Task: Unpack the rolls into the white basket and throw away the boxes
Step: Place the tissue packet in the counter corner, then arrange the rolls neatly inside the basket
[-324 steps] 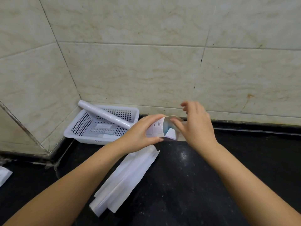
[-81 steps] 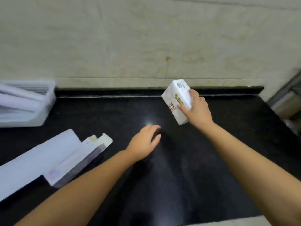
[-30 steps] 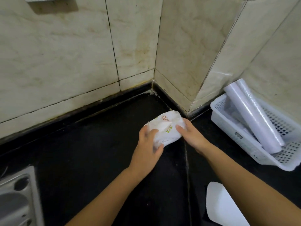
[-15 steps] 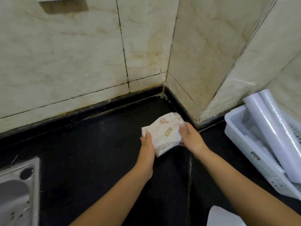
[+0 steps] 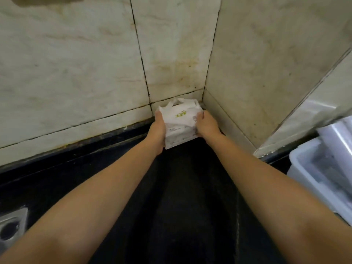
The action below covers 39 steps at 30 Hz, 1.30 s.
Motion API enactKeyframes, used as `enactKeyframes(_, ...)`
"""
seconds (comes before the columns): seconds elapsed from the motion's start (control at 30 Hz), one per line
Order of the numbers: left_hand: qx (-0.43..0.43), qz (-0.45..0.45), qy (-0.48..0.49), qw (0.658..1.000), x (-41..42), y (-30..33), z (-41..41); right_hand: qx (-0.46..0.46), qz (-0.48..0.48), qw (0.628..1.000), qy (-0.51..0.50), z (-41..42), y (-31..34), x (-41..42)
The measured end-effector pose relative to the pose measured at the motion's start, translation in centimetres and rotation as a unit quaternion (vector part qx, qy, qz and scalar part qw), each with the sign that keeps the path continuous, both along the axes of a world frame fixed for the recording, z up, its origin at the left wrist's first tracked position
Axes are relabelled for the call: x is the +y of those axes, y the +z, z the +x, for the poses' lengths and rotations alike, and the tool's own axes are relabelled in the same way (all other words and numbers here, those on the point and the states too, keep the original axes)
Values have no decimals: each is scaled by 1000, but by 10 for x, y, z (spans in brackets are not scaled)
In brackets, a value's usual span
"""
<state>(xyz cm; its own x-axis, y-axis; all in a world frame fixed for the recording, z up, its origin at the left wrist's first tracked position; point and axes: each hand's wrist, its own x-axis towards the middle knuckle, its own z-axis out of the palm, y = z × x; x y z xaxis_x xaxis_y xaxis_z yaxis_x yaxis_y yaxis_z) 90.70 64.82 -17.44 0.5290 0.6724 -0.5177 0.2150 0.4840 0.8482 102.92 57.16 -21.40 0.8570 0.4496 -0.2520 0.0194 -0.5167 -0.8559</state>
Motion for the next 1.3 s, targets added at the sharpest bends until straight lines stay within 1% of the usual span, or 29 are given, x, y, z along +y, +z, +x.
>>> enactKeyframes(0.1,0,-36,-3,999,1,-9,-11,20,44,999,8,-12,11,-18)
enactKeyframes(0.17,5,-50,15,999,-7,-18,-26,-2,53,998,25,-37,22,-47)
enactKeyframes(0.2,22,-33,21,999,-15,-24,-35,-33,47,997,50,-54,27,-66)
enactKeyframes(0.23,46,4,6,999,-24,-28,-43,-67,34,994,82,-72,30,-88)
enactKeyframes(0.3,77,101,-82,988,-49,-33,-55,-112,2,986,126,-101,36,-137)
enactKeyframes(0.37,58,180,-190,964,-80,-28,-53,-128,-20,985,114,-112,46,-187)
enactKeyframes(0.43,10,242,-279,929,-115,-14,-40,-143,-22,988,47,-109,61,-234)
enactKeyframes(0.5,-40,285,-350,891,-157,5,-23,-152,-3,987,-52,-98,74,-279)
enactKeyframes(0.53,-58,301,-383,871,-179,14,-15,-156,-13,983,-98,-92,79,-301)
enactKeyframes(0.6,-82,342,-445,823,-220,25,-1,-162,-82,972,-149,-77,81,-345)
enactKeyframes(0.67,-100,384,-495,773,-253,27,14,-136,-207,961,-120,-61,73,-384)
enactKeyframes(0.7,-110,401,-514,750,-267,26,22,-112,-268,953,-85,-55,65,-398)
enactKeyframes(0.73,-118,417,-528,730,-279,24,32,-90,-311,945,-47,-50,57,-409)
enactKeyframes(0.8,-118,442,-543,704,-297,18,52,-71,-335,939,6,-42,42,-420)
enactKeyframes(0.87,-80,463,-555,687,-311,11,76,-76,-337,938,22,-33,32,-422)
enactKeyframes(0.9,-43,473,-568,672,-315,7,88,-83,-339,937,26,-28,28,-423)
enactKeyframes(0.93,6,487,-589,645,-318,3,100,-88,-343,935,31,-22,26,-422)
enactKeyframes(1.0,114,530,-631,555,-322,-4,118,-88,-362,927,40,-15,23,-420)
enactKeyframes(1.03,156,541,-645,517,-323,-6,125,-86,-377,921,49,-13,21,-419)
enactKeyframes(1.07,184,541,-655,493,-326,-7,131,-87,-390,915,60,-12,17,-418)
enactKeyframes(1.1,201,536,-664,481,-328,-9,136,-93,-395,911,68,-12,13,-417)
enactKeyframes(1.13,211,528,-671,476,-331,-10,141,-100,-394,911,71,-12,10,-417)
enactKeyframes(1.17,214,521,-674,478,-333,-11,144,-104,-391,912,70,-11,8,-417)
enactKeyframes(1.2,211,513,-671,492,-334,-13,148,-100,-385,915,66,-11,8,-417)
enactKeyframes(1.3,183,502,-618,578,-334,-20,151,-41,-331,941,57,-11,11,-418)
